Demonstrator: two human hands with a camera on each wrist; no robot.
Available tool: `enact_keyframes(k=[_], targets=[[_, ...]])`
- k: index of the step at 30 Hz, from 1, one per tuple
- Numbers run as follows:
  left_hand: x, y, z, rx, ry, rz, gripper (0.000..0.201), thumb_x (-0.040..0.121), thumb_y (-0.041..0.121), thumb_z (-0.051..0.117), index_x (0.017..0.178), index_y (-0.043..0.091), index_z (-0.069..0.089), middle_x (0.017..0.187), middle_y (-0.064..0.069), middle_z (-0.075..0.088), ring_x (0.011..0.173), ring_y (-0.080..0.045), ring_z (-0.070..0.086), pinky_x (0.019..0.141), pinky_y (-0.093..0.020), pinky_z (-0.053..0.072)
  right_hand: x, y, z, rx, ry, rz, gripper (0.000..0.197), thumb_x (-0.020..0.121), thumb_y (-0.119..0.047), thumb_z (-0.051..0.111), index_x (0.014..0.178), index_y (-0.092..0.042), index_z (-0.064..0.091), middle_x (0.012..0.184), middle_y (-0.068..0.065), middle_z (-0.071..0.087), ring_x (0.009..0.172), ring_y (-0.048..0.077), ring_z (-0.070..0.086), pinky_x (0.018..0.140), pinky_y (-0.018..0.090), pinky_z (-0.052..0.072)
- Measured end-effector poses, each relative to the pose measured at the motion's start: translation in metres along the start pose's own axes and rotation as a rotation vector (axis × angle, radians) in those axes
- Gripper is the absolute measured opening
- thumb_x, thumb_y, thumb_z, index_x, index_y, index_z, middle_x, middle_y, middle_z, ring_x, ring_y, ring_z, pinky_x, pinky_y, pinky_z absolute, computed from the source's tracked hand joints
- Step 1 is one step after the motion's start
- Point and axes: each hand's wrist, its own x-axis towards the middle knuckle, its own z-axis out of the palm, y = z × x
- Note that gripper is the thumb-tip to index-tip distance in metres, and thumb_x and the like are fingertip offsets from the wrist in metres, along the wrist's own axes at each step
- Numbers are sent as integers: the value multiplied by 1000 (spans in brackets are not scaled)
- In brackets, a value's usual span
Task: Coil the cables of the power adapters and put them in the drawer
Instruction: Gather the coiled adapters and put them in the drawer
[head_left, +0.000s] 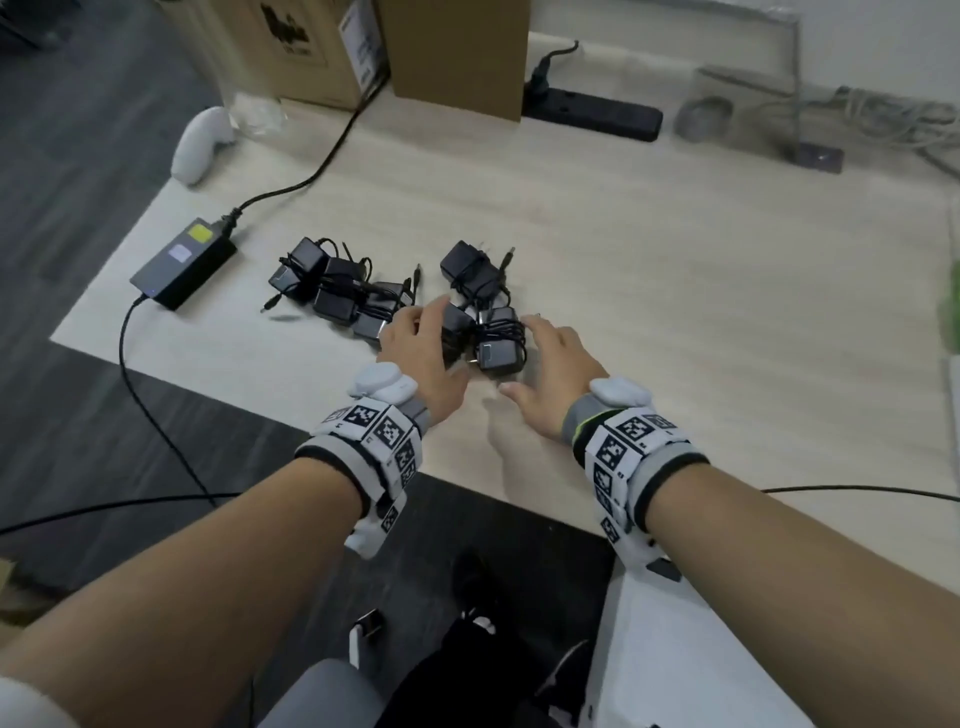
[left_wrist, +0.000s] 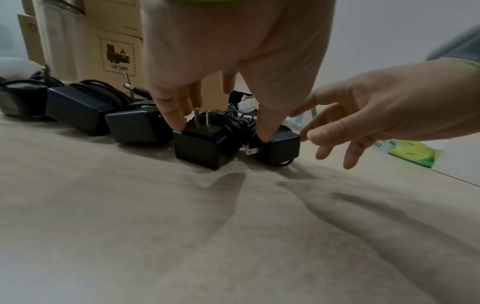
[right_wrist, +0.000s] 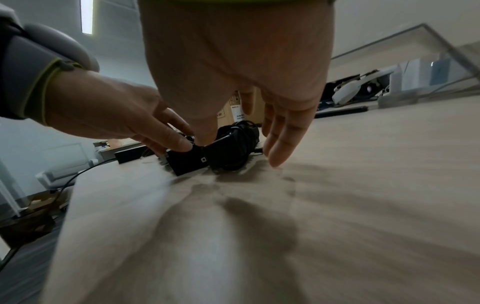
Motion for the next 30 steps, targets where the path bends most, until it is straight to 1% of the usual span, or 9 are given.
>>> enact_keyframes(k=[5,8,12,15,19,23,25,27,30], targets=[[25,-6,-3,135,-195,20,87,76,38,68,148,30,19,130,-13,47,116,-35,43,94,-46,42,32,-12,16,-7,-52,47,91,72,-49,73,143,-44,16,132,4,38,103,32,59,83,33,46],[33,-1,-7,234,-282,48,86,81,41,67,148,24,16,133,-14,43,121,-34,37,92,-44,41,39,-12,21,-25,-31,65,89,71,-47,73,141,-44,18,131,4,39,101,32,60,82,34,49],[40,10,-14,252,-304,21,69,75,46,70,129,15,39,127,-12,44,118,-30,41,92,-40,41,41,-10,20,-8,29,54,76,72,-45,68,136,-44,25,126,2,45,95,31,61,78,29,47],[33,10,-19,251,-317,-8,67,72,50,69,124,15,45,124,-10,45,117,-29,44,92,-41,42,32,-4,17,39,51,59,70,70,-48,66,131,-47,30,121,-1,49,93,31,61,79,29,47],[10,7,-17,138,-240,-59,69,63,53,67,119,17,48,117,-8,49,106,-29,51,88,-43,48,11,10,15,72,71,79,63,69,-48,66,124,-46,36,116,-2,53,97,29,60,79,28,44],[-26,25,-16,-140,-142,-128,62,63,46,71,115,17,54,112,-6,53,100,-24,54,86,-39,49,-18,23,6,126,105,47,66,71,-49,68,127,-41,35,115,1,52,95,28,57,78,29,45],[-47,37,-19,-269,-118,-152,49,63,42,72,104,20,57,102,-1,57,91,-20,56,76,-32,48,-38,31,1,159,128,25,68,72,-48,69,129,-40,35,115,-1,51,95,25,56,77,28,44],[-73,51,-17,-380,-141,-178,34,69,34,74,96,25,55,92,4,59,84,-15,58,70,-25,42,-62,47,-2,192,155,1,69,71,-45,71,129,-42,34,115,-3,50,96,23,57,77,26,42],[-121,75,-5,-514,-263,-214,30,77,25,74,101,25,57,93,6,62,85,-13,59,76,-22,42,-109,85,-8,235,185,-12,72,69,-43,74,129,-44,35,116,-5,51,99,20,57,79,24,40]])
